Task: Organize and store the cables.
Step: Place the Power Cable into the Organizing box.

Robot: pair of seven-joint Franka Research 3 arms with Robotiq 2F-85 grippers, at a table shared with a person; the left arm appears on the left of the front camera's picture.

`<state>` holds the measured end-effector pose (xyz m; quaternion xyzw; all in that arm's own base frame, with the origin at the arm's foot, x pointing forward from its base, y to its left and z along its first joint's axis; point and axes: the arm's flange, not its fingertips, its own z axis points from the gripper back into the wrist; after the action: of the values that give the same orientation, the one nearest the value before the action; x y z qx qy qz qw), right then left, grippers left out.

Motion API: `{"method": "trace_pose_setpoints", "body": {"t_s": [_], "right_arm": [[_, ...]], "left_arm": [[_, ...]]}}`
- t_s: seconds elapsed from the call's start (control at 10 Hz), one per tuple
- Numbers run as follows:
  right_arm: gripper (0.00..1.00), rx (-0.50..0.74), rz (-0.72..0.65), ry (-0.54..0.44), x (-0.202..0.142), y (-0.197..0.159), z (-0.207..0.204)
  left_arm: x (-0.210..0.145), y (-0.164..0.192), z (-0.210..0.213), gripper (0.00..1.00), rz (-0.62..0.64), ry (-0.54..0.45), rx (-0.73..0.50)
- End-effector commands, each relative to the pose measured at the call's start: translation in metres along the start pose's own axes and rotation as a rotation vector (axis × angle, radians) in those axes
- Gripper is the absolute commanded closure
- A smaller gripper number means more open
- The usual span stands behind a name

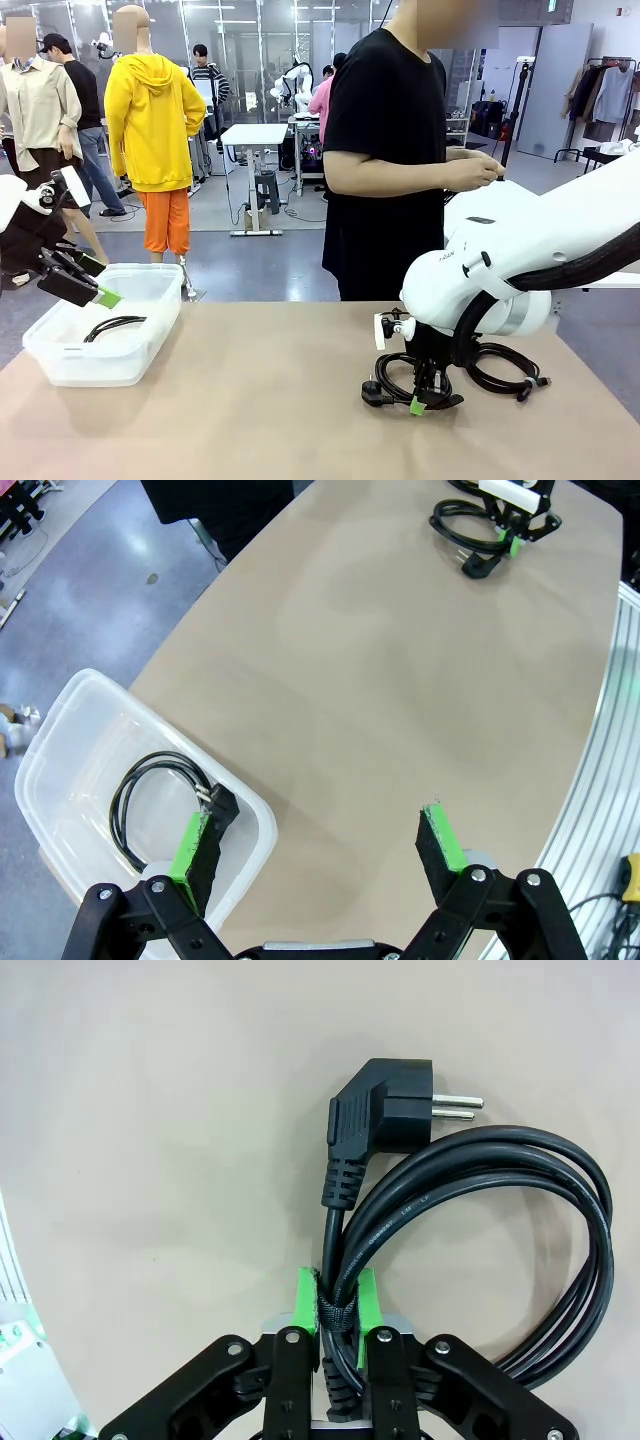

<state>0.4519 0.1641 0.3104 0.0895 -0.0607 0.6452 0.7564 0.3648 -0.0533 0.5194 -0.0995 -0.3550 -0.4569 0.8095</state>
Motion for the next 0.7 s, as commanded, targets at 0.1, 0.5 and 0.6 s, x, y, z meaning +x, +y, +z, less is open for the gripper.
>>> {"method": "trace_pose_setpoints", "body": {"t_s": [0.1, 0.5, 0.6], "right_arm": [[1.00, -0.001, 0.000, 0.000, 0.000, 0.000, 0.000], [0.82, -0.090, 0.055, 0.032, 0.024, 0.016, 0.085], [0.82, -0.104, 0.064, 0.058, 0.033, 0.021, 0.106]], "left_arm": [[0.001, -0.001, 0.001, 0.00, 0.011, 0.006, 0.017], [0.001, -0.001, 0.001, 0.00, 0.011, 0.006, 0.017], [0.001, -0.001, 0.001, 0.00, 0.011, 0.006, 0.017]]}}
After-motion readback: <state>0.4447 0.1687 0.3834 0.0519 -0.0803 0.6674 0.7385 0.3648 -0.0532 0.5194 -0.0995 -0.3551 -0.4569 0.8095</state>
